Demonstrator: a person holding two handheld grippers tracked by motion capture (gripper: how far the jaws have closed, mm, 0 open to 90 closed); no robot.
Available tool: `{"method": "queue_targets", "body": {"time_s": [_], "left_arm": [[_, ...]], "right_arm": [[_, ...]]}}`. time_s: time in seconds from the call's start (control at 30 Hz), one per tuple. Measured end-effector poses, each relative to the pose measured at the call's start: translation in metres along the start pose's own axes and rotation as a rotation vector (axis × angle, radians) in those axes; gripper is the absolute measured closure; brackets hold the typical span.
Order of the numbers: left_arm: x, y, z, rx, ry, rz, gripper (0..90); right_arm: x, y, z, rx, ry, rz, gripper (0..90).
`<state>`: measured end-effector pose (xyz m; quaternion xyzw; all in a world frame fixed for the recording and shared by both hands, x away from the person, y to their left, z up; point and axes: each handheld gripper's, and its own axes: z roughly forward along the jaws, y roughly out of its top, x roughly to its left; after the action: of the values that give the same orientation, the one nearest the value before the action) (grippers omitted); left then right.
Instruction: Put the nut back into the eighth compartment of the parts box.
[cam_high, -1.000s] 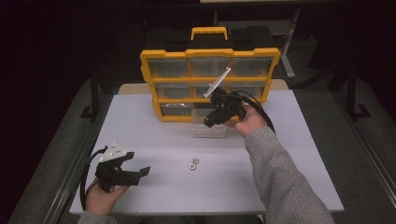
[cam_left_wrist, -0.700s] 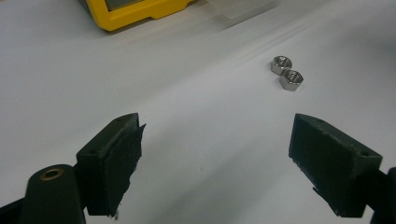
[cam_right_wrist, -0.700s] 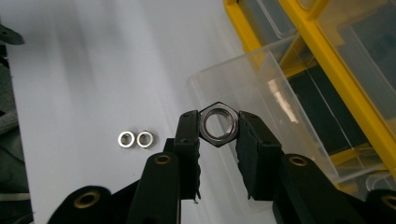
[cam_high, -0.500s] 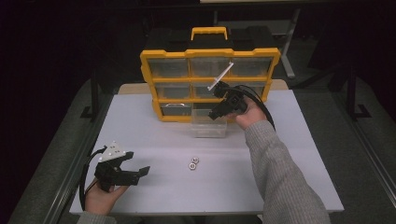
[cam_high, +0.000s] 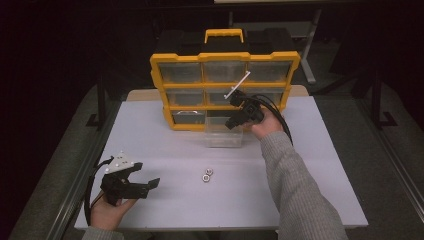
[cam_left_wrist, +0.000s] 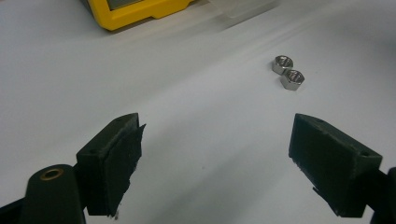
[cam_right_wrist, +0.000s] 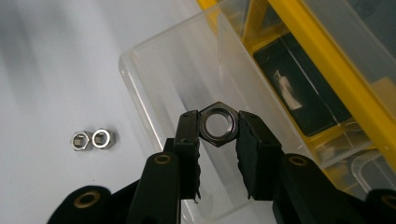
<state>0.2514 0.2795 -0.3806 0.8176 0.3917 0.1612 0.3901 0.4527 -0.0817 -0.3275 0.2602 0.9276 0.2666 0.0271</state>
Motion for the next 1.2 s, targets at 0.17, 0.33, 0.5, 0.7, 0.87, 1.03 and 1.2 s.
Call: {"method": "queue_targets", "body": {"time_s": [0.17, 0.33, 0.5, 0.7, 0.87, 1.03, 1.2], "left_arm": [[0.0, 0.0, 0.0, -0.004, -0.001, -0.004, 16.5], [0.0, 0.0, 0.0, -0.011, 0.002, -0.002, 16.6], [0.0, 0.0, 0.0, -0.005, 0.001, 0.001, 16.5], [0.001, 0.0, 0.0, -0.008, 0.001, -0.001, 16.6], [0.0, 0.0, 0.0, -0.004, 0.003, -0.001, 16.6], [0.0, 0.0, 0.0, -0.004, 0.003, -0.001, 16.6], [0.0, 0.0, -0.001, -0.005, 0.004, -0.007, 16.7]], "right_arm": [[-0.001, -0.003, 0.007, 0.004, 0.0, 0.004, 69.1], [-0.002, -0.003, 0.01, 0.006, -0.003, 0.003, 66.9], [0.0, -0.003, 0.003, -0.014, -0.004, 0.001, 66.8], [0.009, -0.005, -0.013, -0.051, 0.006, -0.023, 68.0], [0.02, -0.007, -0.025, -0.059, 0.013, -0.049, 68.0], [0.029, -0.012, -0.031, -0.073, 0.035, -0.058, 67.8], [0.04, -0.018, -0.029, -0.079, 0.052, -0.078, 67.6]]}}
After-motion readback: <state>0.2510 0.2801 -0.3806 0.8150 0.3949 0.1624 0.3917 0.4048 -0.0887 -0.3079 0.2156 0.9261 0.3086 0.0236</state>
